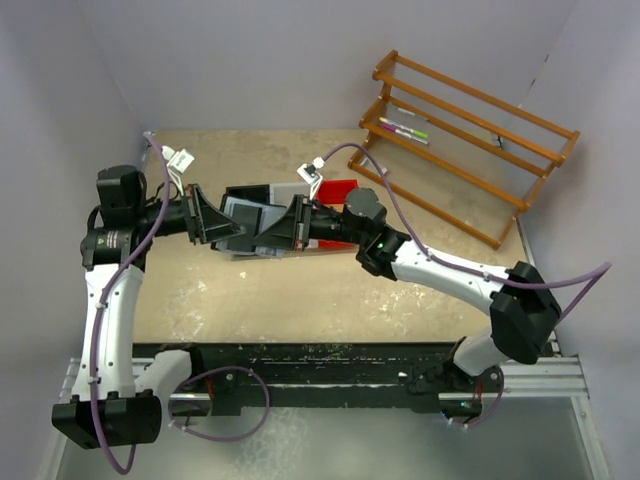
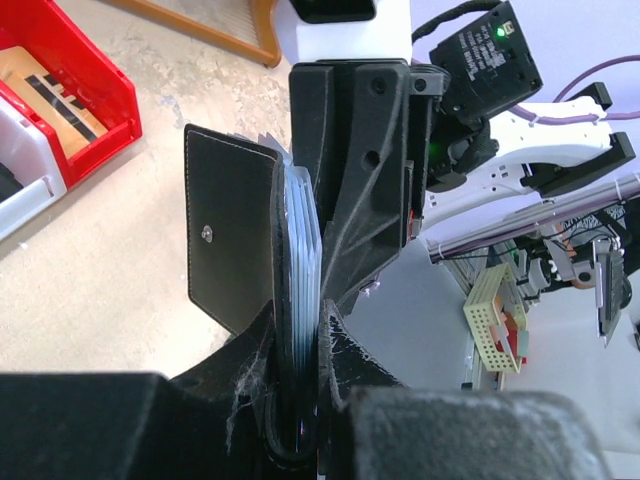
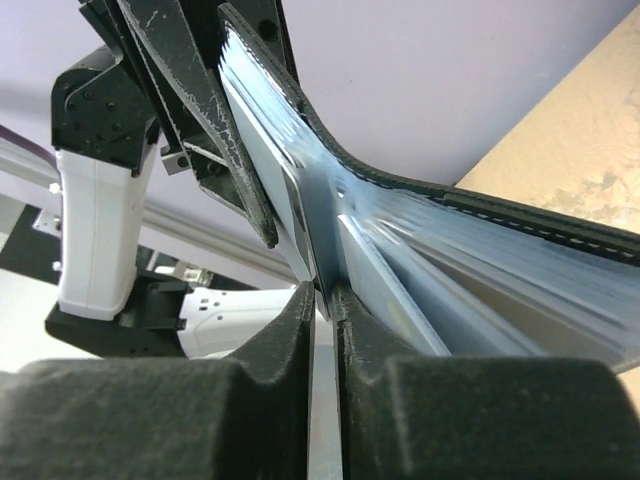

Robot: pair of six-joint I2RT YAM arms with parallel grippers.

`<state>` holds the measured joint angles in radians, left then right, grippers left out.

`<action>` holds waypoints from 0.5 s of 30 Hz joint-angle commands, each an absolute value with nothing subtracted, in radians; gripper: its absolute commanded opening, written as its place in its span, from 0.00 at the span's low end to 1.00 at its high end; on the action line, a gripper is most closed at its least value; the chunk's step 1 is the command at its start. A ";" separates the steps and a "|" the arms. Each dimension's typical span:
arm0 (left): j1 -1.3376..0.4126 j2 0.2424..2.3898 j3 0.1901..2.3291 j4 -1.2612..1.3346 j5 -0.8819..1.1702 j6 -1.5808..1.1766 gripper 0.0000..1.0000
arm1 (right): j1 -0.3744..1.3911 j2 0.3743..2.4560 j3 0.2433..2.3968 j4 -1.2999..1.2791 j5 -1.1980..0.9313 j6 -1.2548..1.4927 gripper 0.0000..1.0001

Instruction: Take the credit cards out of the card holder

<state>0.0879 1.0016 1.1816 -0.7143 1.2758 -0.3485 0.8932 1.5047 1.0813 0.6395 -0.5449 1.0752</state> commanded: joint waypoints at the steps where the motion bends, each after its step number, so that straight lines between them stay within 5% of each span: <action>1: 0.069 0.967 1.184 -0.697 1.469 -0.385 0.12 | 0.897 1.517 1.089 0.859 -0.566 1.162 0.07; 3: 0.069 0.970 1.184 -0.699 1.492 -0.386 0.16 | 0.890 1.516 1.064 0.920 -0.586 1.192 0.00; 15: 0.069 0.974 1.179 -0.698 1.562 -0.394 0.23 | 0.879 1.510 0.961 1.062 -0.622 1.246 0.00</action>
<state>0.0891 0.9962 1.1797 -0.7044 1.4235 -0.3740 0.8806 1.5185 0.9749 0.9508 -0.6537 1.2232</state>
